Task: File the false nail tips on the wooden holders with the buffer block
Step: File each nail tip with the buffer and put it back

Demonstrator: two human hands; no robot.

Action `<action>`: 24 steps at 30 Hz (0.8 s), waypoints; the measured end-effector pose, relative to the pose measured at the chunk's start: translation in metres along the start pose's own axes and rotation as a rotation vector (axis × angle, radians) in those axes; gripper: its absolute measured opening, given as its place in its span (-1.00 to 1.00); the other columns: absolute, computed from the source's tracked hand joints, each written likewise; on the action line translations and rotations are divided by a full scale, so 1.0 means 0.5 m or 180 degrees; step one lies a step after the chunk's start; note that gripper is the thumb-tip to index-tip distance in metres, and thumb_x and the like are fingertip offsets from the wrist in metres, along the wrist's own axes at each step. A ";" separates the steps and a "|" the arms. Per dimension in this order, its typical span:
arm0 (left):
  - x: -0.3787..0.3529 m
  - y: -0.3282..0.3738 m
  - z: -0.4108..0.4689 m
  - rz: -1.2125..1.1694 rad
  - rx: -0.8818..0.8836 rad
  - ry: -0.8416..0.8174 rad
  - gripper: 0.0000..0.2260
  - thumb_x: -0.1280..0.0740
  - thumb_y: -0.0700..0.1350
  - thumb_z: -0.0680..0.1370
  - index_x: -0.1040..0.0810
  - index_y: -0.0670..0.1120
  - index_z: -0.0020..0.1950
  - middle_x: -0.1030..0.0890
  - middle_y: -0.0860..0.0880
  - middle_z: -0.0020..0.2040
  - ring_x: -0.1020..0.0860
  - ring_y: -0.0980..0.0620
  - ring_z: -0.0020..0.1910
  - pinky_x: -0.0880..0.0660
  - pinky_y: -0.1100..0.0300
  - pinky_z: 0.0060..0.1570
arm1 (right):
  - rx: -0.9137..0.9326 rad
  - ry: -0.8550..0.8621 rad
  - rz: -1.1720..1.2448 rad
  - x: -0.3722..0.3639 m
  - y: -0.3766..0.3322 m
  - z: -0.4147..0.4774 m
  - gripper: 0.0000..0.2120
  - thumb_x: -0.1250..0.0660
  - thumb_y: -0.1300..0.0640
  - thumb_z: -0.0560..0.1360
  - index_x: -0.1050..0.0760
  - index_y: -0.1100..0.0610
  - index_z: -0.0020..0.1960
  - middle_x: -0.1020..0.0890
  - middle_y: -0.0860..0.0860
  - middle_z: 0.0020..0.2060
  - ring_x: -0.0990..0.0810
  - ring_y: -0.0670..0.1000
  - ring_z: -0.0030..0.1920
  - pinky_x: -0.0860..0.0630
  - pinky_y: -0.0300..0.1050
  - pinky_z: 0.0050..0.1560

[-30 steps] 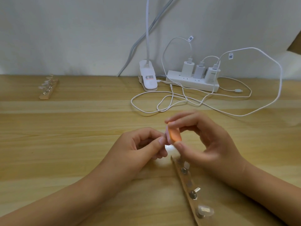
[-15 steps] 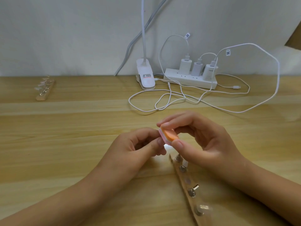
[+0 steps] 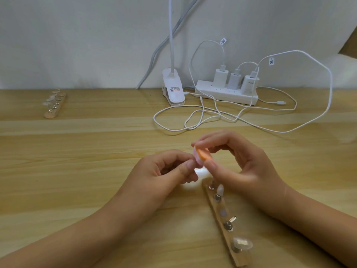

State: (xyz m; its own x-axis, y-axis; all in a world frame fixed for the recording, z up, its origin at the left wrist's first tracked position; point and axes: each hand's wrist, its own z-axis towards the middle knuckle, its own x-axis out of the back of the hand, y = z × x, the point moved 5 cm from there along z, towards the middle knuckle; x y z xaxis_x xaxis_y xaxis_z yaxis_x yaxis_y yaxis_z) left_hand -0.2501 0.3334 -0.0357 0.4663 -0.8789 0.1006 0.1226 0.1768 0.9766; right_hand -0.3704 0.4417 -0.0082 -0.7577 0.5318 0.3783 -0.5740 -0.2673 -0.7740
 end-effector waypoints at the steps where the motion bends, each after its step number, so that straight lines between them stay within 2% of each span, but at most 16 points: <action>1: 0.001 -0.001 0.000 -0.0008 0.0001 0.0029 -0.87 -0.34 0.00 0.50 -0.69 0.11 -0.08 -0.68 0.06 -0.25 -0.62 0.22 -0.20 -0.46 0.44 -0.16 | -0.0121 0.0048 0.0029 0.003 0.005 0.001 -0.79 -0.43 0.12 0.46 -0.59 0.11 0.08 -0.67 0.00 0.01 -0.61 0.08 0.11 -0.51 0.14 0.16; 2: 0.000 0.000 0.000 -0.0026 -0.0006 0.0031 -0.87 -0.34 -0.01 0.50 -0.69 0.10 -0.08 -0.68 0.06 -0.25 -0.62 0.22 -0.21 -0.46 0.44 -0.16 | -0.0149 0.0076 0.0039 0.004 0.007 -0.001 -0.80 -0.43 0.11 0.46 -0.59 0.10 0.08 -0.68 0.00 0.01 -0.61 0.07 0.11 -0.51 0.15 0.16; 5: -0.004 0.004 0.000 -0.0068 -0.0048 -0.0064 -0.87 -0.33 -0.03 0.52 -0.69 0.07 -0.07 -0.65 0.08 -0.27 -0.59 0.21 -0.22 -0.45 0.43 -0.16 | 0.0247 -0.0006 -0.0131 -0.004 -0.008 -0.006 -0.78 -0.38 0.12 0.46 -0.56 0.12 0.09 -0.66 0.02 0.05 -0.61 0.10 0.14 -0.51 0.07 0.15; 9: 0.001 0.003 0.000 -0.0129 -0.0012 0.0029 -0.87 -0.34 -0.02 0.51 -0.69 0.04 -0.07 -0.66 0.06 -0.27 -0.59 0.23 -0.23 -0.45 0.45 -0.18 | 0.0068 0.0139 0.0020 0.001 0.001 -0.002 -0.78 -0.37 0.07 0.45 -0.56 0.08 0.08 -0.67 0.01 0.00 -0.61 0.07 0.12 -0.51 0.10 0.14; 12: -0.003 0.009 0.000 -0.0114 -0.0022 -0.0025 -0.88 -0.36 0.00 0.52 -0.69 0.05 -0.07 -0.66 0.07 -0.27 -0.59 0.22 -0.23 -0.45 0.45 -0.18 | 0.0202 0.0067 -0.0111 -0.001 0.000 -0.004 -0.78 -0.38 0.11 0.46 -0.56 0.11 0.09 -0.66 0.02 0.03 -0.61 0.08 0.13 -0.52 0.05 0.14; 15: 0.001 0.007 0.000 -0.0161 0.0003 0.0076 -0.85 -0.34 -0.02 0.49 -0.69 -0.01 -0.11 -0.66 0.06 -0.28 -0.59 0.22 -0.25 -0.45 0.45 -0.20 | -0.0008 0.0140 0.0015 0.002 0.007 -0.003 -0.79 -0.41 0.10 0.45 -0.57 0.06 0.08 -0.67 -0.01 0.01 -0.61 0.06 0.12 -0.51 0.11 0.15; 18: -0.003 0.010 0.001 -0.0230 0.0007 0.0006 -0.87 -0.35 -0.03 0.52 -0.69 0.02 -0.12 -0.64 0.07 -0.30 -0.58 0.22 -0.26 -0.45 0.43 -0.20 | 0.0316 0.0012 -0.0095 -0.006 -0.002 -0.005 -0.77 -0.38 0.12 0.45 -0.54 0.09 0.10 -0.65 0.00 0.04 -0.60 0.08 0.14 -0.52 0.02 0.12; 21: 0.002 0.005 0.001 -0.0250 0.0077 0.0123 -0.84 -0.34 -0.02 0.48 -0.69 -0.03 -0.12 -0.66 0.04 -0.29 -0.59 0.21 -0.25 -0.46 0.43 -0.20 | 0.0109 0.0112 -0.0042 0.003 0.012 -0.001 -0.77 -0.38 0.08 0.44 -0.55 0.06 0.09 -0.65 -0.05 0.00 -0.60 0.08 0.12 -0.53 0.08 0.12; 24: -0.002 0.007 0.000 -0.0208 0.0068 0.0054 -0.87 -0.36 -0.01 0.53 -0.69 0.03 -0.14 -0.65 0.04 -0.29 -0.60 0.17 -0.24 -0.47 0.40 -0.19 | 0.0306 0.0014 -0.0157 0.002 0.009 0.001 -0.78 -0.39 0.14 0.44 -0.55 0.10 0.08 -0.61 -0.02 0.06 -0.59 0.10 0.14 -0.54 0.00 0.11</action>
State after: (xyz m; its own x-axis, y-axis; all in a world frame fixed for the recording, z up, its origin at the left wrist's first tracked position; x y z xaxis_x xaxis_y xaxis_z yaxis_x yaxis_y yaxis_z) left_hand -0.2503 0.3348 -0.0322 0.4726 -0.8807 0.0334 0.1346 0.1096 0.9848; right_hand -0.3740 0.4407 -0.0109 -0.7265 0.5497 0.4123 -0.6379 -0.3165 -0.7021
